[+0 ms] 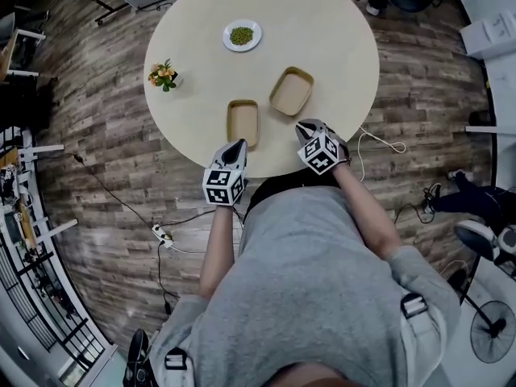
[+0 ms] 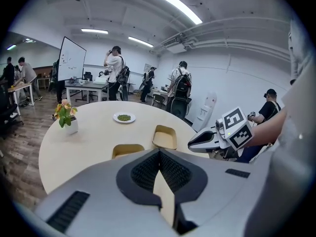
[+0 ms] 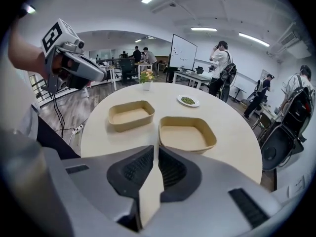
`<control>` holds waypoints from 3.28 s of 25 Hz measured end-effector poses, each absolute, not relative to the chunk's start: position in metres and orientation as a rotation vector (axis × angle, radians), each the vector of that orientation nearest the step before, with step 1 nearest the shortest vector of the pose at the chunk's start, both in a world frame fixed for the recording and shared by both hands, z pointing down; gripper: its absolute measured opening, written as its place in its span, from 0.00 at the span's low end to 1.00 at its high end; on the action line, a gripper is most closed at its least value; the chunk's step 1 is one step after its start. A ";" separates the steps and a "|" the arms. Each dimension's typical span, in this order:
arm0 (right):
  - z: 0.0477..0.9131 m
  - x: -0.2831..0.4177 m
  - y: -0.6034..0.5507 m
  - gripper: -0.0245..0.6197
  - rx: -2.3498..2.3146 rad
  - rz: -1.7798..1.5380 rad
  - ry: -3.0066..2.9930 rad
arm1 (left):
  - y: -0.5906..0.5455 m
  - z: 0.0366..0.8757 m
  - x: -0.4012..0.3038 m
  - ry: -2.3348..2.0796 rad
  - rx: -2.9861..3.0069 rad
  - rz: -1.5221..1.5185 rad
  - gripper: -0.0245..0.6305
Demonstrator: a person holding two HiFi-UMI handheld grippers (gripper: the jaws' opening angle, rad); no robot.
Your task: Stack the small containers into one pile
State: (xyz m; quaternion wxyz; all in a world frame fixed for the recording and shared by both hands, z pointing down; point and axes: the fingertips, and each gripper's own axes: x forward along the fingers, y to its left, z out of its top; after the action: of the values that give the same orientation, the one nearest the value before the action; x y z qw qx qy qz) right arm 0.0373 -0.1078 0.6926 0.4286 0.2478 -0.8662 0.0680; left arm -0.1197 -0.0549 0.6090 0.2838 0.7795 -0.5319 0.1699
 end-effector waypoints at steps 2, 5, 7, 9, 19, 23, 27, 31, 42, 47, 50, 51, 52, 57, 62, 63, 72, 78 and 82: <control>0.692 0.030 -0.112 0.10 0.580 0.156 -2.170 | -0.054 0.609 -0.119 -1.437 2.067 0.453 0.06; 0.689 0.022 -0.112 0.11 0.523 0.150 -2.185 | -0.049 0.611 -0.118 -1.459 2.024 0.454 0.06; 0.690 0.020 -0.115 0.11 0.485 0.144 -2.190 | -0.050 0.610 -0.118 -1.486 1.998 0.446 0.06; 0.693 0.017 -0.120 0.12 0.450 0.135 -2.190 | -0.054 0.605 -0.117 -1.514 1.977 0.435 0.06; 0.721 -0.012 -0.138 0.15 0.314 0.096 -2.178 | -0.022 0.611 -0.116 -1.621 1.823 0.434 0.06; 0.734 -0.019 -0.141 0.17 0.280 0.097 -2.157 | -0.007 0.617 -0.121 -1.662 1.754 0.427 0.06; 0.745 -0.017 -0.138 0.17 0.245 0.105 -2.122 | -0.001 0.615 -0.118 -1.693 1.718 0.407 0.06; 0.750 -0.021 -0.143 0.17 0.248 0.067 -2.096 | 0.001 0.609 -0.121 -1.722 1.688 0.382 0.06; 0.758 -0.028 -0.149 0.08 0.251 -0.034 -2.024 | 0.027 0.613 -0.133 -1.757 1.623 0.381 0.06; 0.755 -0.019 -0.149 0.08 0.232 -0.052 -2.015 | 0.020 0.606 -0.138 -1.770 1.648 0.378 0.06; 0.752 -0.014 -0.153 0.08 0.240 -0.064 -2.023 | 0.013 0.604 -0.136 -1.770 1.669 0.373 0.06; 0.751 -0.013 -0.155 0.08 0.246 -0.071 -2.026 | 0.012 0.604 -0.134 -1.768 1.674 0.373 0.06; 0.749 -0.012 -0.157 0.08 0.252 -0.078 -2.030 | 0.010 0.604 -0.133 -1.765 1.677 0.374 0.06; 0.740 -0.012 -0.163 0.08 0.265 -0.116 -2.046 | 0.010 0.602 -0.131 -1.765 1.682 0.365 0.06; 0.733 -0.016 -0.162 0.08 0.251 -0.159 -2.060 | 0.014 0.602 -0.130 -1.781 1.676 0.350 0.06; 0.731 -0.017 -0.162 0.08 0.247 -0.165 -2.062 | 0.015 0.601 -0.130 -1.784 1.675 0.347 0.06; 0.719 -0.034 -0.150 0.08 0.213 -0.207 -2.077 | 0.030 0.596 -0.137 -1.840 1.649 0.291 0.06; 0.708 -0.053 -0.139 0.08 0.202 -0.234 -2.095 | 0.048 0.596 -0.147 -1.871 1.621 0.266 0.06; 0.700 -0.067 -0.130 0.08 0.193 -0.262 -2.100 | 0.056 0.596 -0.154 -1.877 1.611 0.236 0.06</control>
State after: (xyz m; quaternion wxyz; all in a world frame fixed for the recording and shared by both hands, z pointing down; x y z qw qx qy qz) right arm -0.0667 -0.1305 0.7002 0.4866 0.0792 -0.8633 -0.1075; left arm -0.1542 0.0556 0.5965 0.3224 0.6138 -0.7150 0.0899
